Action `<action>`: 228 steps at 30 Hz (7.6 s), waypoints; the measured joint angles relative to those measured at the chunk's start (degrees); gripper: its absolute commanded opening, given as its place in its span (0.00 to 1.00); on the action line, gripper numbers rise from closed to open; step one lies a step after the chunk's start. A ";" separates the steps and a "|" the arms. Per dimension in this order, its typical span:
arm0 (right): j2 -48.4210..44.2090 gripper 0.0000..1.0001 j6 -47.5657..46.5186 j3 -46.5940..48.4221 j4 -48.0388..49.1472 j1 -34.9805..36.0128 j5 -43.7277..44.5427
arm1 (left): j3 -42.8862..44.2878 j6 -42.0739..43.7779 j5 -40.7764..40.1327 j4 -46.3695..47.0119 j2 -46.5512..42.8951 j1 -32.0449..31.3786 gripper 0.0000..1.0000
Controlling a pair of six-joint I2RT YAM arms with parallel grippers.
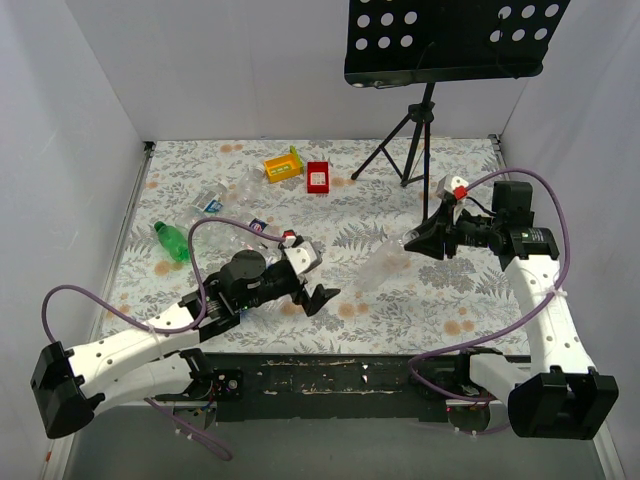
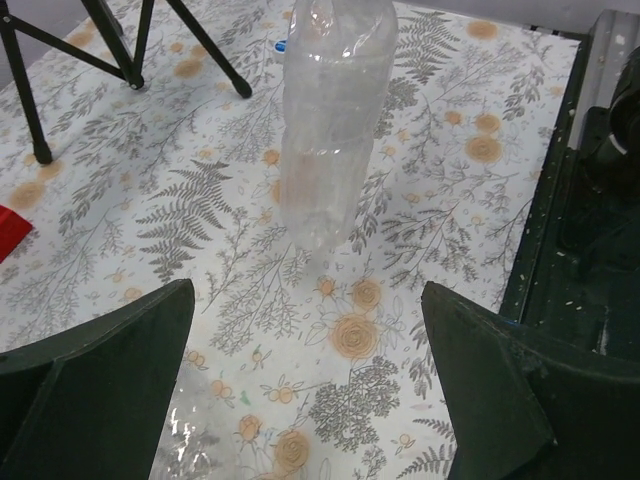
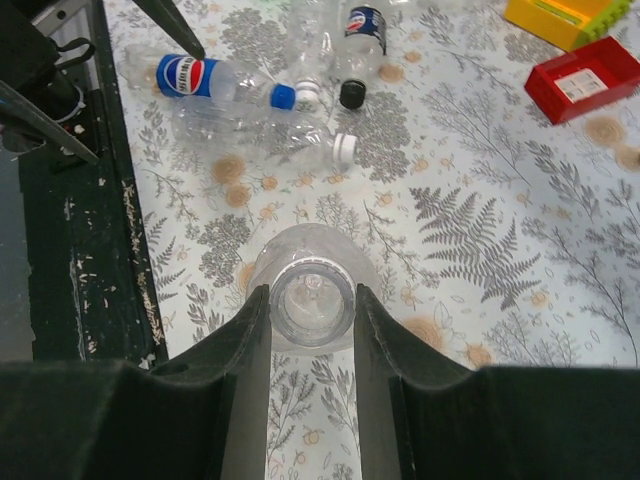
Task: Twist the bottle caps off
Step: Place the plastic bottle at the center of the board.
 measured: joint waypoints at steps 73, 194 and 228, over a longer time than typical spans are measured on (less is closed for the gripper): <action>31.32 0.03 1.57 21.51 11.26 -32.33 19.39 | -6.43 5.42 -9.92 -6.78 -0.76 4.13 0.98; 39.08 0.79 -0.81 25.81 8.90 -27.67 27.52 | -6.43 5.86 -9.94 -6.95 -0.04 4.13 0.98; 25.22 0.87 -1.40 20.13 6.80 -31.95 27.54 | -6.43 5.70 -9.88 -7.19 -3.45 4.13 0.98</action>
